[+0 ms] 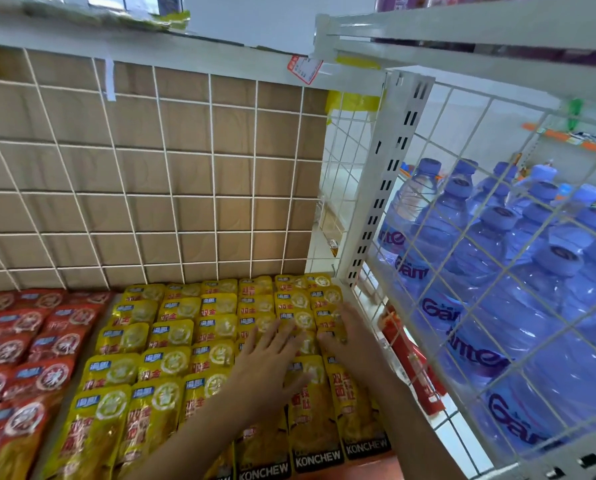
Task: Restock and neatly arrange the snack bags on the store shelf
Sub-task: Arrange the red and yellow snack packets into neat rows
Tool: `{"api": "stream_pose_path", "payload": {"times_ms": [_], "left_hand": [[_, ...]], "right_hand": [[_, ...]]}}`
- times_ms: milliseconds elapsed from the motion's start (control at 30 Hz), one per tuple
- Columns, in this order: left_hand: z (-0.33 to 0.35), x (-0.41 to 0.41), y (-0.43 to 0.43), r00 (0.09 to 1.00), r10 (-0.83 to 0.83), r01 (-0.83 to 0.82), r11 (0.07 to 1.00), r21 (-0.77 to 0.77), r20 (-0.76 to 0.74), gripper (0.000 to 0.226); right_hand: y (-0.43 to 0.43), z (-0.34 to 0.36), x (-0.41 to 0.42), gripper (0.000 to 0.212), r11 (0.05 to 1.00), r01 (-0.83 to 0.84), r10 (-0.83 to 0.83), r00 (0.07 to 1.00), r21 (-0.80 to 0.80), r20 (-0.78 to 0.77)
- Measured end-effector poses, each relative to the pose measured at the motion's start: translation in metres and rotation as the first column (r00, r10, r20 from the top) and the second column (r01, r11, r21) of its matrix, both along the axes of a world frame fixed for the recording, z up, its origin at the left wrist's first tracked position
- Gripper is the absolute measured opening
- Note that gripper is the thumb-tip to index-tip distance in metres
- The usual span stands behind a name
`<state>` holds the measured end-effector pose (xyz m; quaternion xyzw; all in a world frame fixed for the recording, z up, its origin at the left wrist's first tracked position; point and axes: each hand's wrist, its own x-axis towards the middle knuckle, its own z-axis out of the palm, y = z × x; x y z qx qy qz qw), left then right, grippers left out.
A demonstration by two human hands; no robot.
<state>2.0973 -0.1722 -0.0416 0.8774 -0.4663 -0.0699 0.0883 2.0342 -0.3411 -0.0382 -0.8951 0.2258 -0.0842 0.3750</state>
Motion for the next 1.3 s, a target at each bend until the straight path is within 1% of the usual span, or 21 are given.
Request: {"api": "stream_pose_path", "payload": {"times_ms": [67, 233, 367, 467, 533, 633, 733, 767, 900, 967, 1033, 1067, 1200, 1300], "left_hand": [[-0.003, -0.001, -0.001, 1.000, -0.007, 0.007, 1.000, 0.024, 0.011, 0.117], [-0.003, -0.001, -0.002, 1.000, -0.014, 0.014, 0.999, 0.044, -0.012, 0.112], [-0.002, 0.000, -0.002, 1.000, -0.017, 0.018, 0.999, 0.036, -0.021, 0.111], [0.003, 0.002, 0.003, 0.999, 0.002, -0.002, 1.000, 0.003, -0.034, 0.108], [0.007, 0.009, 0.012, 0.999, 0.038, -0.038, 0.999, -0.030, -0.018, 0.108], [0.014, 0.026, 0.039, 0.990, 0.142, -0.142, 0.986, -0.083, -0.007, 0.111], [0.018, 0.043, 0.075, 0.972, 0.232, -0.229, 0.969, -0.088, 0.030, 0.116], [0.020, 0.047, 0.088, 0.964, 0.263, -0.260, 0.960, -0.099, 0.021, 0.117], [0.024, 0.057, 0.128, 0.940, 0.340, -0.341, 0.932, -0.125, -0.028, 0.098], [0.024, 0.058, 0.132, 0.942, 0.334, -0.337, 0.935, -0.112, -0.044, 0.092], [0.025, 0.058, 0.125, 0.951, 0.306, -0.309, 0.950, -0.055, -0.044, 0.076], [0.025, 0.059, 0.118, 0.958, 0.285, -0.286, 0.957, -0.045, -0.040, 0.072], [0.035, 0.066, 0.076, 0.985, 0.169, -0.169, 0.985, -0.025, 0.017, 0.059], [0.041, 0.072, 0.041, 0.992, 0.114, -0.113, 0.993, -0.028, 0.048, 0.056]], "right_hand": [[0.002, -0.001, -0.001, 0.071, 1.000, -0.013, 0.013, 1.000, -0.018, -0.015], [0.001, -0.002, -0.001, 0.070, 0.998, -0.030, 0.029, 0.999, -0.048, -0.019], [0.001, -0.001, -0.001, 0.069, 0.999, -0.018, 0.018, 1.000, -0.042, 0.004], [-0.002, 0.001, -0.005, 0.066, 0.994, 0.005, -0.002, 1.000, -0.105, 0.031], [-0.003, 0.004, -0.007, 0.067, 0.985, 0.019, -0.013, 0.999, -0.170, 0.036], [0.000, 0.011, -0.011, 0.065, 0.971, 0.023, -0.014, 0.999, -0.239, 0.039], [0.009, 0.017, -0.018, 0.059, 0.944, 0.006, 0.019, 0.997, -0.331, 0.072], [0.014, 0.018, -0.021, 0.058, 0.932, 0.006, 0.024, 0.997, -0.363, 0.077], [0.024, 0.016, -0.028, 0.062, 0.922, 0.038, 0.009, 0.993, -0.386, 0.118], [0.026, 0.015, -0.025, 0.060, 0.927, 0.027, 0.006, 0.996, -0.374, 0.086], [0.025, 0.017, -0.016, 0.058, 0.927, 0.014, 0.001, 0.999, -0.374, 0.040], [0.024, 0.020, -0.011, 0.058, 0.926, 0.010, -0.003, 1.000, -0.376, 0.019], [0.017, 0.034, 0.014, 0.056, 0.901, -0.033, 0.001, 0.997, -0.432, -0.074], [0.005, 0.039, 0.035, 0.056, 0.901, -0.074, 0.014, 0.990, -0.427, -0.142]]}}
